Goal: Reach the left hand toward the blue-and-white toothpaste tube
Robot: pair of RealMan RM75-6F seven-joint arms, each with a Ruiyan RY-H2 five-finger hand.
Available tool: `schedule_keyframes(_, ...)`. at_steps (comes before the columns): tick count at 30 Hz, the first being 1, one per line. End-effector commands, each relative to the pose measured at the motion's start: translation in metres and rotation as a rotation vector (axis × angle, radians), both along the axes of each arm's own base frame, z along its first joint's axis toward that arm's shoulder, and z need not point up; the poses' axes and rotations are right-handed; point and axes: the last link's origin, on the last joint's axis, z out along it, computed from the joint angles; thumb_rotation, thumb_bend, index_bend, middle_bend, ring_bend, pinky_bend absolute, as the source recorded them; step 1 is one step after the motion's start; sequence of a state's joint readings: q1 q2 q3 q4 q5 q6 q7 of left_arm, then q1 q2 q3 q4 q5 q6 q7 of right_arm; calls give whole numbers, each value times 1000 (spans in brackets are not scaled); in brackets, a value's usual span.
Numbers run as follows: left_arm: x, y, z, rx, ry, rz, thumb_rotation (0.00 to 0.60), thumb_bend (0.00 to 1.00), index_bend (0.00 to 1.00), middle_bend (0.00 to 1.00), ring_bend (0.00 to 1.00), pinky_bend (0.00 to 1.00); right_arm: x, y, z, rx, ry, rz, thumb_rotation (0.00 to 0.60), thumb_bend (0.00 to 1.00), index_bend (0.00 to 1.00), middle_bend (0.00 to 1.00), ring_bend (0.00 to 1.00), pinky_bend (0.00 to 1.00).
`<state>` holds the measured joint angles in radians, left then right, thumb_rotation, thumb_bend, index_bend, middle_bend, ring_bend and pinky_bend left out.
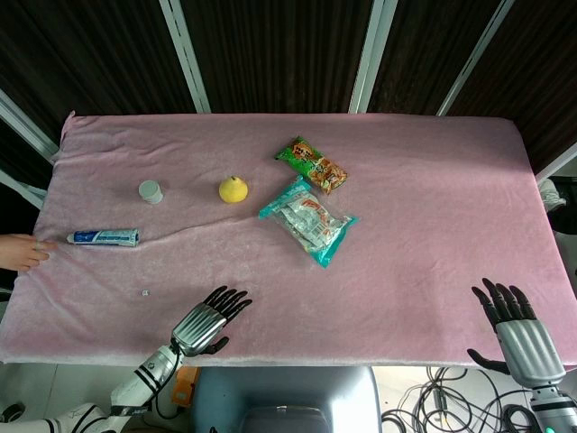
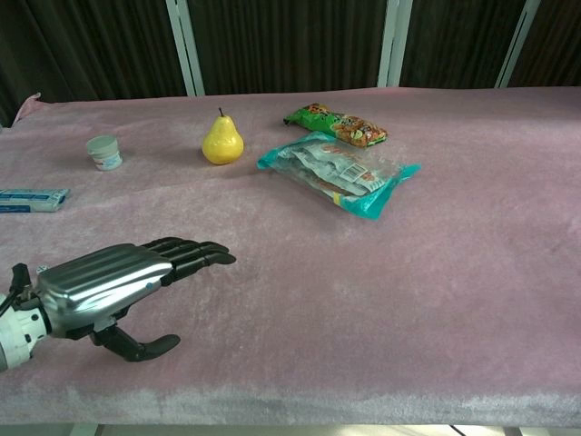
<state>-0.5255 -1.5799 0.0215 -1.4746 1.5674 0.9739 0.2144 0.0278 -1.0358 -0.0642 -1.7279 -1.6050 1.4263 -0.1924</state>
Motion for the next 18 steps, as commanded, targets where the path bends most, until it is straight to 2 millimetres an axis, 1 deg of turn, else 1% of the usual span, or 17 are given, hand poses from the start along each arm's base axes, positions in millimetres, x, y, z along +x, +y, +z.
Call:
schedule_keyframes(1,-2,0,0,13,13,5,600,385,0,0,0,0,1,0,1,0,-6,5,600,280,0,0,0,0)
schedule_keyframes(6,-4,2,2,52,43,21,600,385,0,0,0,0,2,-1,0,8,-14,13,600,280,0,0,0,0)
schedule_keyframes(8,-8,6,7,81,53,30,600,385,0,1,0,2,3,-1,-1,12,-10,16,600,280,0,0,0,0)
schedule_keyframes(10,-16,14,19,143,75,44,600,390,10,3,0,5,3,0,0,9,-13,16,600,280,0,0,0,0)
schedule_keyframes(12,-28,24,33,216,84,84,600,400,56,11,0,10,5,-1,0,-3,-14,23,600,280,0,0,0,0)
schedule_keyframes(14,-42,32,45,259,87,142,600,404,132,23,0,14,6,0,-2,1,-17,28,600,280,0,0,0,0)
schedule_keyframes(15,-51,36,52,277,85,181,600,404,151,25,0,15,6,0,-3,8,-15,29,600,280,0,0,0,0)
schedule_keyframes(18,-75,42,65,295,83,265,600,408,194,39,0,16,6,-2,-7,17,-10,30,600,280,0,0,0,0)
